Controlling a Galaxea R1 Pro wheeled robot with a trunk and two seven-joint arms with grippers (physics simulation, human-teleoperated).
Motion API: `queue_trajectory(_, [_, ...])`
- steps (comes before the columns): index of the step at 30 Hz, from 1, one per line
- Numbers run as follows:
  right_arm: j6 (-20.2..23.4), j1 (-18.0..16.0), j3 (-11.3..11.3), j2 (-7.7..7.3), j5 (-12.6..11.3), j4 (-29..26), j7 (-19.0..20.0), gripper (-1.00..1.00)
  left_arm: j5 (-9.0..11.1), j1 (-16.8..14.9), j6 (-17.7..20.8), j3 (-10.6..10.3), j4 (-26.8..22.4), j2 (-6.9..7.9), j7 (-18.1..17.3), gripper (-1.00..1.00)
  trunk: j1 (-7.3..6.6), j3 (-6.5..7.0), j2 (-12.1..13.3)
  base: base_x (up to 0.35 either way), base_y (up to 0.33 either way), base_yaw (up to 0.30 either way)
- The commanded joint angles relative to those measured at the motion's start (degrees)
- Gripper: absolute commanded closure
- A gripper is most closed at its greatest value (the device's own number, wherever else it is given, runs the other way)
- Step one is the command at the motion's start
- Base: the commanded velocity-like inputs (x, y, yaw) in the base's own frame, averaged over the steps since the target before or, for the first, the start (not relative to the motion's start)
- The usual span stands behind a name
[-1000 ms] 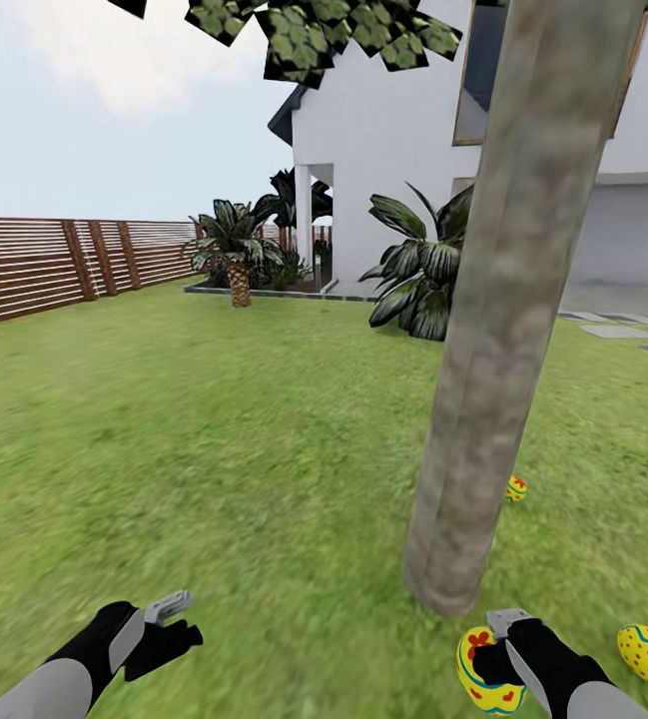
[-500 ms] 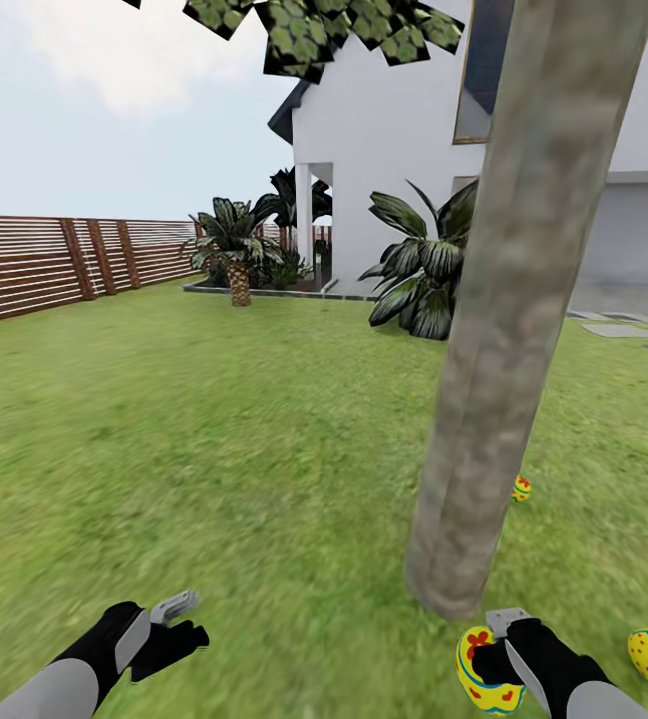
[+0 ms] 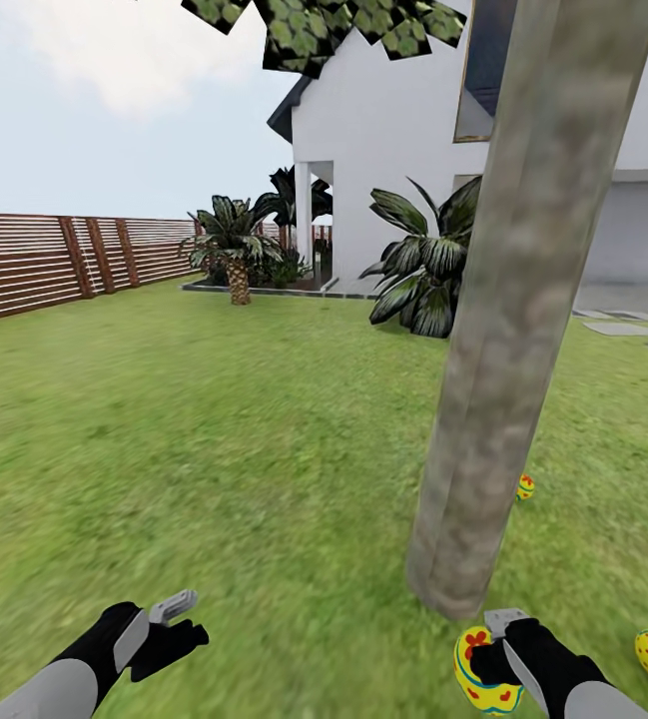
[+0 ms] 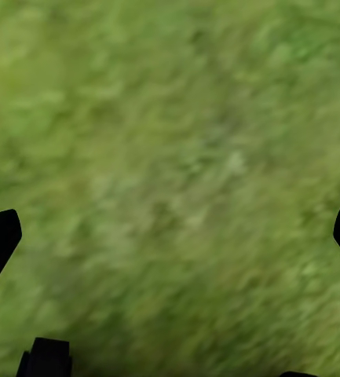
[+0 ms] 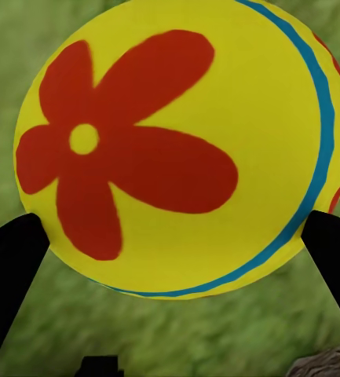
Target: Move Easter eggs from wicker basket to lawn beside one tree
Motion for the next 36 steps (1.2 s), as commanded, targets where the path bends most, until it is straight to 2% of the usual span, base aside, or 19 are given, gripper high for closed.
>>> queue_trajectory(1, [0.3, 0.0, 0.3, -0.07, 0.4, -0.1, 0.3, 1.00, 0.4, 0.0, 0.3, 0.1, -0.1, 0.00, 0.0, -1.00, 0.22, -0.24, -0.4, 0.000, 0.000, 0.000])
queue_trajectory(36, [0.3, 0.0, 0.3, 0.00, 0.4, -0.1, 0.3, 1.00, 0.3, 0.0, 0.3, 0.1, 0.0, -0.70, 0.0, -1.00, 7.91, -6.53, -14.5, 0.000, 0.000, 0.000])
